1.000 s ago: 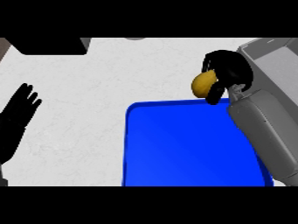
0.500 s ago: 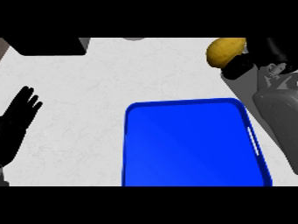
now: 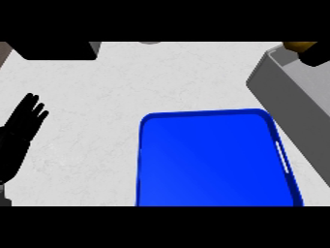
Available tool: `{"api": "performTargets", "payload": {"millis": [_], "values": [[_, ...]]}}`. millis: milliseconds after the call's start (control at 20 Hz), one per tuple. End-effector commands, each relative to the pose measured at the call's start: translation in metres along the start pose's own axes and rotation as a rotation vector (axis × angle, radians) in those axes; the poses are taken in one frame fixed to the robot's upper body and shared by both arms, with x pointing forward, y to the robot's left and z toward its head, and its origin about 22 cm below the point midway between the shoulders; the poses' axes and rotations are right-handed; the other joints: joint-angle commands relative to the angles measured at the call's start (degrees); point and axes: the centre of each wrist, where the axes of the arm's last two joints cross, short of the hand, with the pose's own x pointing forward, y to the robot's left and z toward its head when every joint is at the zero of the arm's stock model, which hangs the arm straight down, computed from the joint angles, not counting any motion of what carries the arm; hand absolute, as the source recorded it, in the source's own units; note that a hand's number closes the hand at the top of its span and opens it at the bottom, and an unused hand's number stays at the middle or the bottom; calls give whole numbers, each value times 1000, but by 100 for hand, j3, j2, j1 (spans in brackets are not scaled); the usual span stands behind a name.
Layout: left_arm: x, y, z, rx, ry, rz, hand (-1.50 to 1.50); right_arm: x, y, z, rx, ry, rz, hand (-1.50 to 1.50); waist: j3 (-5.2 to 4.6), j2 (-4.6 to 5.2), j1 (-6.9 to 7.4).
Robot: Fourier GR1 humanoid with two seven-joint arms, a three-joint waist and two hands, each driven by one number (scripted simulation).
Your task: Pick the lemon from the tray and place it in the cardboard box
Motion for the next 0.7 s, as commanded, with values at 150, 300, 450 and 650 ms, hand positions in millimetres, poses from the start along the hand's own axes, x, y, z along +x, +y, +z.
{"api": "performTargets", "payload": {"millis": [150,300,450,650], "values": [[2,0,1,6,8,15,0,-35,-18,-29,25,30,54,150,1,7,23],[4,-3,-14,-6,-3,5,0,-48,11,-41,-15,-8,49,150,2,26,33],[6,2,2,-7,-13,-5,0,-81,10,-55,8,-11,50,150,3,16,50],[-7,-5,1,7,-3,1,0,-89,47,-57,8,4,4,150,2,21,42]]}}
